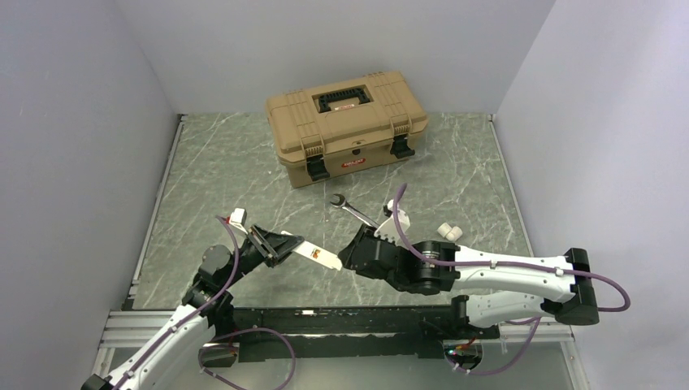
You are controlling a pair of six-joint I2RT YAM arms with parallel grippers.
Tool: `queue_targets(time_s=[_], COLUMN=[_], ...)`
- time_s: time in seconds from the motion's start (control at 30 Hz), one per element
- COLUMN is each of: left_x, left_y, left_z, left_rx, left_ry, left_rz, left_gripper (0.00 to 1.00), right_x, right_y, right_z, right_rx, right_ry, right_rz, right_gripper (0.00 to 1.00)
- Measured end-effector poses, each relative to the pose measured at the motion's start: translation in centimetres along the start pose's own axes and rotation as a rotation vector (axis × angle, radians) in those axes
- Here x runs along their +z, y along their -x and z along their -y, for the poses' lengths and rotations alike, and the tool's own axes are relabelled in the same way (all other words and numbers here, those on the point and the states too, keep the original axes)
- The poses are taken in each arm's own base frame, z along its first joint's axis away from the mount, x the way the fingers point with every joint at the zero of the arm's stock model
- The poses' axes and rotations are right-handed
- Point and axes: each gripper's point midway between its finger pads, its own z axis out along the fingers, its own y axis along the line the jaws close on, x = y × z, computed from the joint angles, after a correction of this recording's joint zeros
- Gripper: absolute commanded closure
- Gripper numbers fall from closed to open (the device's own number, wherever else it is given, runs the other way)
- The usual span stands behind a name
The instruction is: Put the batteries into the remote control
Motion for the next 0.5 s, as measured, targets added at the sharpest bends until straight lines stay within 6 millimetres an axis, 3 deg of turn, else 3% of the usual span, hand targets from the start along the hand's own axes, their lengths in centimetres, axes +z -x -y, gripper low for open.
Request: queue_targets(time_s=[0.5], left_x=[0.09], left_y=[-0.01], left_z=[-0.27], left_rx=[-0.005], left_ry=[0.011], left_rz=[-0.002], left_gripper=[0.98], right_x=[1.04], right_y=[-0.84], right_z=[0.13], right_rx=[-0.017], right_ry=[-0.02], right_rz=[-0.05], right_gripper=[0.58])
